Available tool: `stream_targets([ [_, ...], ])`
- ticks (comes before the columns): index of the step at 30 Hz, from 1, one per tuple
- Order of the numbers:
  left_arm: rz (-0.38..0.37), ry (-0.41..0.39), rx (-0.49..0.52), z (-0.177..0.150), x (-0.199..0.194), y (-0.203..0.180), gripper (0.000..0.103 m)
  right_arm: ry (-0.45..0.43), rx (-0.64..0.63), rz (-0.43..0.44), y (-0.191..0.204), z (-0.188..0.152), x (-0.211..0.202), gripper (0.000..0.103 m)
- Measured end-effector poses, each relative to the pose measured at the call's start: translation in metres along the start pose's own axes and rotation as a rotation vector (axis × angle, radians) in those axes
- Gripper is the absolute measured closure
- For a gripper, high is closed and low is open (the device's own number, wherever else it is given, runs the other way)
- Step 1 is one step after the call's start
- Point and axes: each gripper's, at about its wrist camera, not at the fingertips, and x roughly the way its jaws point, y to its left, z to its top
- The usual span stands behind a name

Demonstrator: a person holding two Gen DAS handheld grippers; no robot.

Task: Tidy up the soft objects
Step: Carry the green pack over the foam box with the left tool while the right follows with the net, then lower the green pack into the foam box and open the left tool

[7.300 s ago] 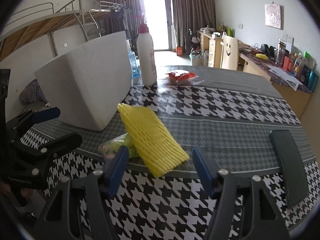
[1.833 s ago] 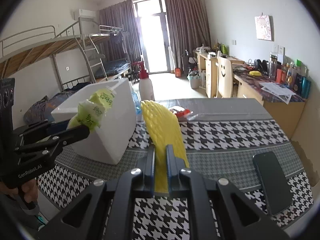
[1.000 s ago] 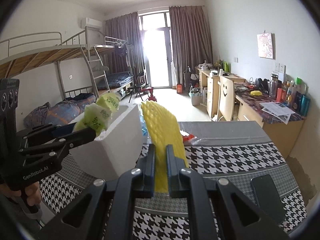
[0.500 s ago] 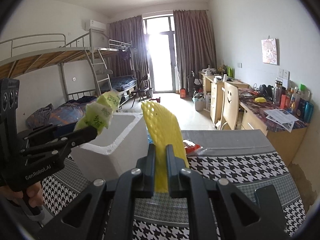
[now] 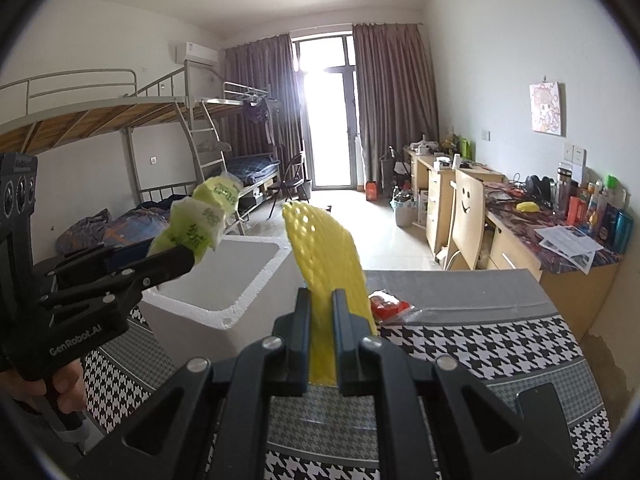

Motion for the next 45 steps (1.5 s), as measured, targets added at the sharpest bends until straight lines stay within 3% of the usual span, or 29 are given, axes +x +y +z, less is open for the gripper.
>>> stream_targets([
  [24, 0.181, 0.022, -0.086, 0.002, 0.015, 0.046, 0.073, 0.0, -0.045, 0.094, 0.03, 0.021, 0.023, 0.09],
  [33, 0.199, 0.052, -0.091, -0.004, 0.033, 0.054, 0.072, 0.016, -0.063, 0.119, 0.039, 0.022, 0.038, 0.09],
  [35, 0.192, 0.068, -0.087, -0.005, 0.038, 0.056, 0.068, 0.021, -0.065, 0.117, 0.038, 0.022, 0.04, 0.09],
  [38, 0.18, 0.08, -0.122, -0.009, 0.039, 0.062, 0.043, 0.023, -0.069, 0.115, 0.038, 0.02, 0.042, 0.09],
  [39, 0.201, 0.075, -0.129, -0.01, 0.038, 0.064, 0.031, 0.025, -0.069, 0.114, 0.038, 0.02, 0.042, 0.09],
  [41, 0.227, 0.072, -0.135, -0.012, 0.036, 0.067, 0.016, 0.026, -0.07, 0.112, 0.038, 0.02, 0.042, 0.09],
  [45, 0.243, 0.074, -0.165, -0.017, 0.031, 0.072, 0.011, 0.027, -0.082, 0.106, 0.041, 0.022, 0.043, 0.09],
])
